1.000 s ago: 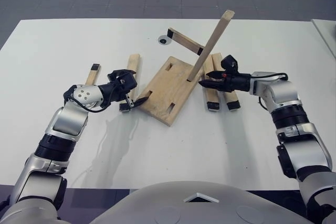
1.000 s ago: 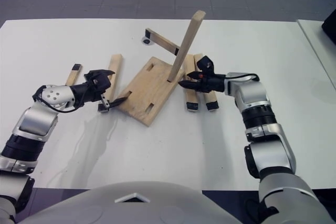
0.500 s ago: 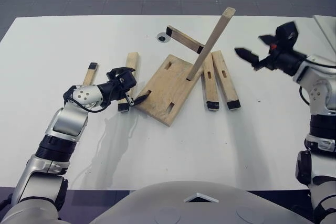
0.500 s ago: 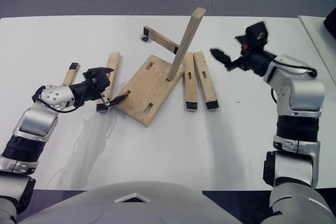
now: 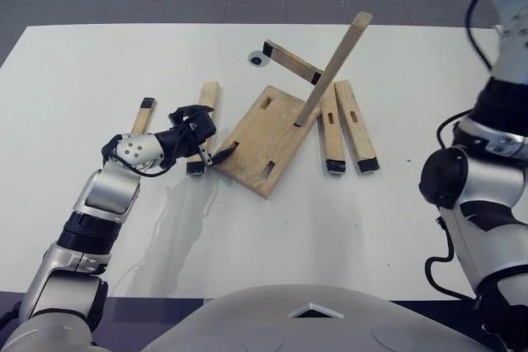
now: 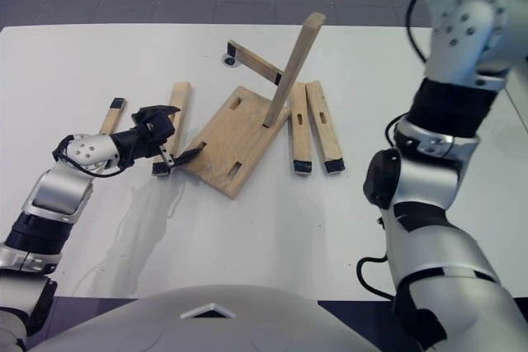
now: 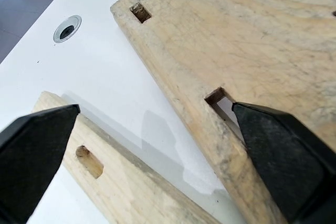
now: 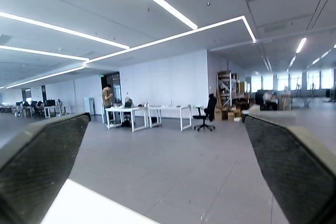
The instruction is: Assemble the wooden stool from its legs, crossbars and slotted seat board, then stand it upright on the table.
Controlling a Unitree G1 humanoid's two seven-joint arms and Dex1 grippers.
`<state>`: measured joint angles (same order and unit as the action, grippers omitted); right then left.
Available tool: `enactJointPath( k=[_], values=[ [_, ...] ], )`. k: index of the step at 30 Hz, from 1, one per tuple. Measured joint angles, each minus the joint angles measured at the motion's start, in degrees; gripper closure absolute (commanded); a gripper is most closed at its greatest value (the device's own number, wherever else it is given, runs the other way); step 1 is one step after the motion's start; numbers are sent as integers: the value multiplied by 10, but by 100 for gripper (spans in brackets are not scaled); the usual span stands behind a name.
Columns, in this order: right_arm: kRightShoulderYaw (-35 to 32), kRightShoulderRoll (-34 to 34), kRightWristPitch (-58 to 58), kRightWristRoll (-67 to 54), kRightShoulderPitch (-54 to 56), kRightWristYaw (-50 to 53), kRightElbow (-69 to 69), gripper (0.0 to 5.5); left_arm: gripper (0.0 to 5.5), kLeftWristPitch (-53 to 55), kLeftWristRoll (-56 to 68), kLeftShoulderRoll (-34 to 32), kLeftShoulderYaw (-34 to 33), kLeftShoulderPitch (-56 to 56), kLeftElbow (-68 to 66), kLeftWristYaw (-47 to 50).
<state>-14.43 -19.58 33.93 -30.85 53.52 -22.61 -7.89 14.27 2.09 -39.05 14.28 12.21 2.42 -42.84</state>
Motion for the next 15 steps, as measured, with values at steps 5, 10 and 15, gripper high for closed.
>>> enactJointPath(
  k=[5,10,15],
  values=[
    [58,24,7,27,-85,-3,-6,11,10,0,-1,0,-1,-2,0,1],
    [94,7,-2,46,-114,-4,41,11,10,1,-2,-1,-3,-4,-2,4],
    [49,20,44,7,-101,27,55,11,10,2,-2,-2,-4,-8,2,4]
  ],
)
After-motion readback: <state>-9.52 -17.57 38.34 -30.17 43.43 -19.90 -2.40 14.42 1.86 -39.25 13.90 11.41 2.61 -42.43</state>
